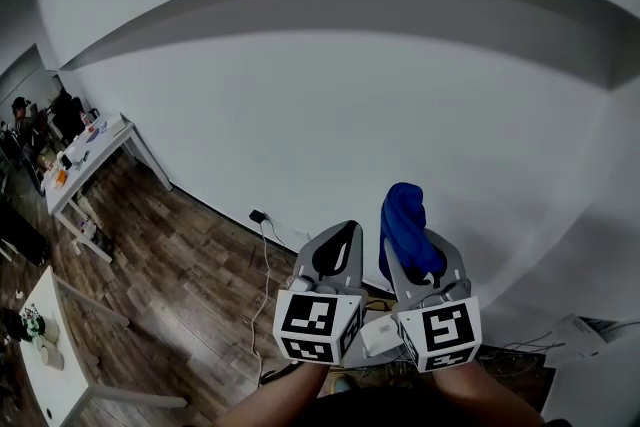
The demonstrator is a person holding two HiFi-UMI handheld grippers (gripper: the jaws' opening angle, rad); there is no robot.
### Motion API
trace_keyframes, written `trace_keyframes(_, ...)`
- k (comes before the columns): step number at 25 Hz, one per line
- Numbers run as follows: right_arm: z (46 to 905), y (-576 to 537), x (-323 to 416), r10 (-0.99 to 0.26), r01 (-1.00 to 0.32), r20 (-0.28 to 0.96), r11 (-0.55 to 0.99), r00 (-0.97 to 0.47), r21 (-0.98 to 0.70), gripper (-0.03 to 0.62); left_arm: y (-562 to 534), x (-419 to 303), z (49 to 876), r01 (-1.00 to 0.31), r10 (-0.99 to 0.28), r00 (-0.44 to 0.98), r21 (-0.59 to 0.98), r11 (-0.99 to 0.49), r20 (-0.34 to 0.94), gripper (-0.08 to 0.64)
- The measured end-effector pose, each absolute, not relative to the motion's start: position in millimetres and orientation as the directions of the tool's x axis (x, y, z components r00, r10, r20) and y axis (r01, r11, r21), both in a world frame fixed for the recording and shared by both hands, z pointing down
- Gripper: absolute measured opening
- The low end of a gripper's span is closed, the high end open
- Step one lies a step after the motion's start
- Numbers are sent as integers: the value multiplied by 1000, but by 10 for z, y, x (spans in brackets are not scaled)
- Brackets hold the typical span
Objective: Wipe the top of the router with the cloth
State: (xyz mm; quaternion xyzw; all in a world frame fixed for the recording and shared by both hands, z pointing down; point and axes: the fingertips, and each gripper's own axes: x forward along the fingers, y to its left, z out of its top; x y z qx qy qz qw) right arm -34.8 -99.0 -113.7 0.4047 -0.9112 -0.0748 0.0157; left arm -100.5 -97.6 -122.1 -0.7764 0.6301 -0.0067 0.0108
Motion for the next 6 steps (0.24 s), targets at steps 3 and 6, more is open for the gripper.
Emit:
trace_keyframes(3,-1067,-1065,-402,-740,-735,-28,662,-673,147,133,-1064,-1048,-1136,-977,-977,211,-27,-211,3,0)
trace_keyframes(6,-1025,-1120,-447,-741,-736,-25,662,-671,143,133,-1118,-1099,-1085,-976,-977,214,-26,-214,7,0)
